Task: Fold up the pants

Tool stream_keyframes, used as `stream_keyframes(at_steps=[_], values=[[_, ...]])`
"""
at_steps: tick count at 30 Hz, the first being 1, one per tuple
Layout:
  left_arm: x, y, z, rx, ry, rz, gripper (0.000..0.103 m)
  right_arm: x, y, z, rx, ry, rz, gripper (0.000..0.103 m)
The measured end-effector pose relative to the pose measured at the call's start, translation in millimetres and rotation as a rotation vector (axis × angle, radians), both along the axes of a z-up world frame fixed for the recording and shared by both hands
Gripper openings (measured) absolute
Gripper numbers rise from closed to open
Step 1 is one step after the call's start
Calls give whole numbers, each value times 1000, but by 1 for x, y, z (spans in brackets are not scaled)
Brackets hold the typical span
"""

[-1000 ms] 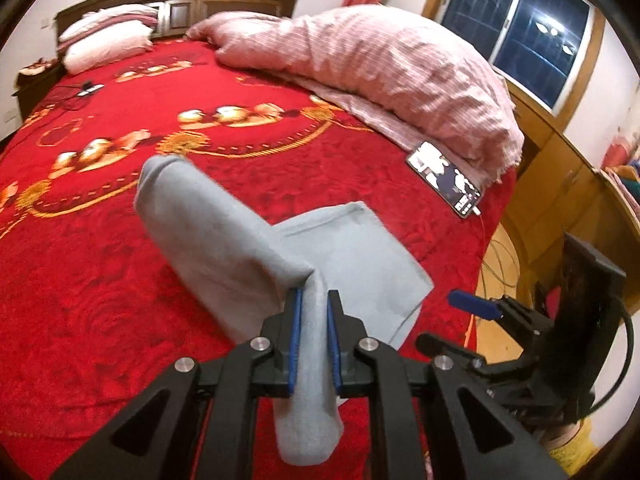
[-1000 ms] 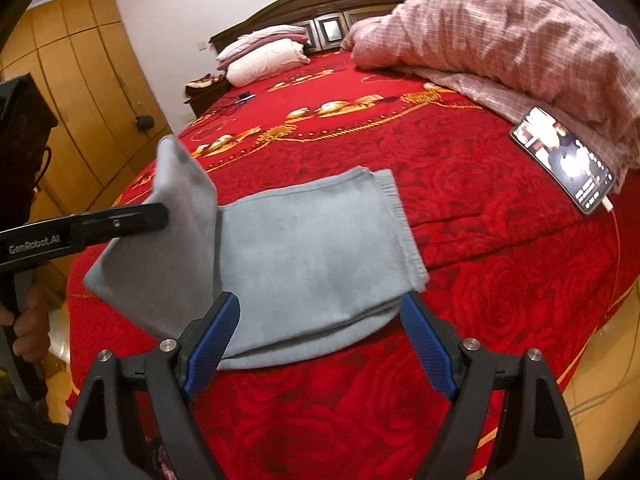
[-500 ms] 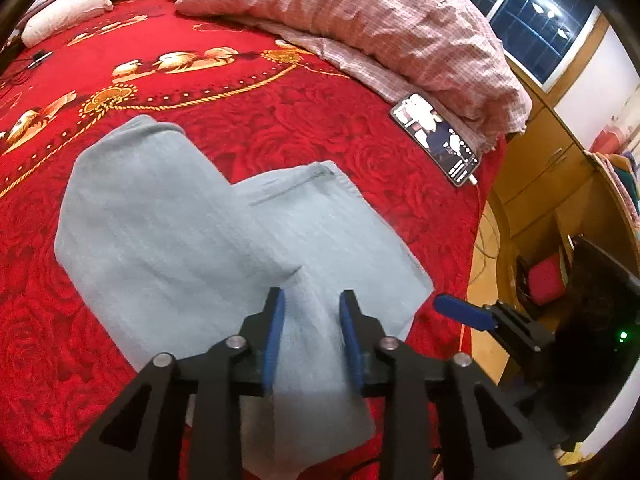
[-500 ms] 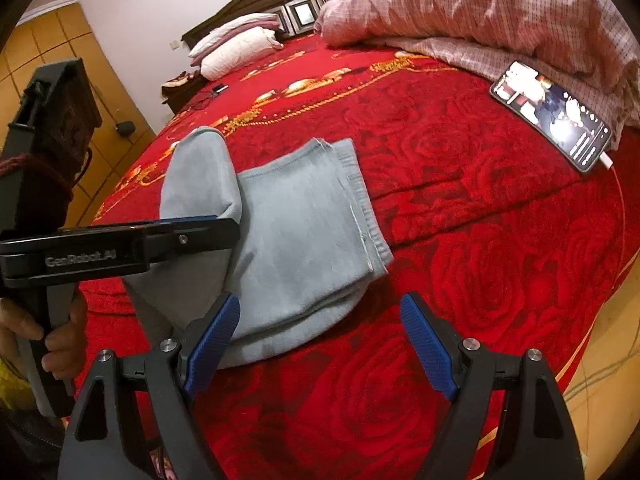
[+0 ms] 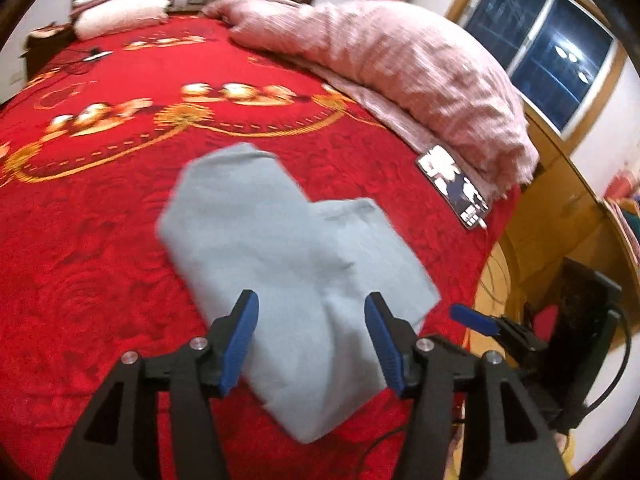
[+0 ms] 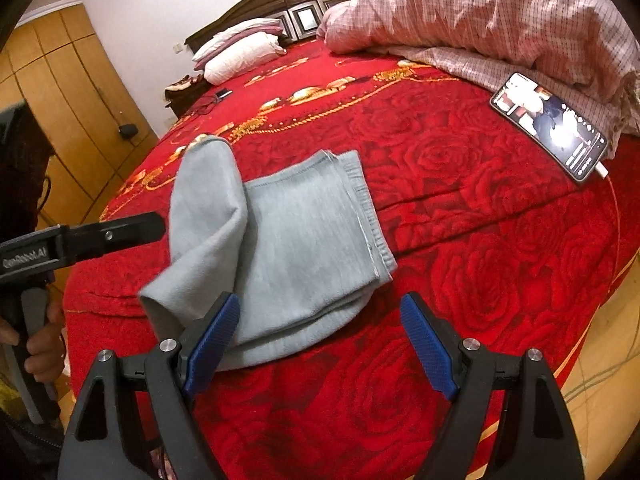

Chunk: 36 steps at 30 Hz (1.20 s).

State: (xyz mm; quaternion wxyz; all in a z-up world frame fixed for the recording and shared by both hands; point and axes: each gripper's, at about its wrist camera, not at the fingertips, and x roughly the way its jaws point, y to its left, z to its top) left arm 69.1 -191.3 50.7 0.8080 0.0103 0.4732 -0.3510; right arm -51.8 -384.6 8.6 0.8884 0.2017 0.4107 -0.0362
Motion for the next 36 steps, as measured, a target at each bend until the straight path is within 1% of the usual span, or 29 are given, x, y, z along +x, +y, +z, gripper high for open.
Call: stream_keyframes(at_steps=[2, 6, 10, 14, 18, 20, 22, 23, 24, 25, 26, 27, 28, 29, 30, 33, 36], values=[[2, 15, -4, 5, 2, 46, 60, 1, 2, 5, 0, -9, 7, 85], [8, 42, -21, 17, 43, 129, 60, 7, 7, 13, 16, -20, 36, 85], [11, 54, -38, 26, 86, 165, 60, 21, 15, 19, 45, -4, 82, 85], [8, 54, -54, 52, 125, 151, 60, 34, 30, 21, 86, 4, 121, 85], [3, 46, -70, 87, 157, 112, 60, 45, 46, 12, 98, 39, 151, 85], [-1, 41, -76, 105, 162, 90, 60, 50, 53, 2, 86, 72, 161, 85], [-7, 36, -77, 128, 140, 68, 60, 52, 57, -8, 89, 101, 169, 84], [-9, 34, -77, 136, 134, 56, 60, 53, 57, -13, 91, 113, 169, 77], [-12, 31, -77, 140, 135, 40, 60, 52, 56, -18, 91, 125, 166, 60], [-14, 29, -78, 139, 139, 26, 60, 50, 55, -20, 85, 127, 161, 46], [-16, 28, -79, 134, 141, 18, 60, 47, 52, -20, 87, 123, 158, 17], [-17, 28, -78, 131, 142, 15, 60, 44, 48, -19, 123, 113, 163, 13], [-17, 28, -78, 124, 142, 14, 60, 38, 40, -18, 192, 90, 159, 11], [-16, 29, -77, 113, 145, 14, 60, 34, 36, -18, 229, 79, 154, 11], [-16, 29, -76, 105, 147, 14, 60, 30, 33, -16, 246, 71, 147, 11], [-18, 30, -75, 109, 146, 10, 60, 19, 26, -15, 247, 66, 130, 11], [-20, 26, -75, 112, 152, -3, 60, 14, 20, -23, 250, 81, 113, 12]])
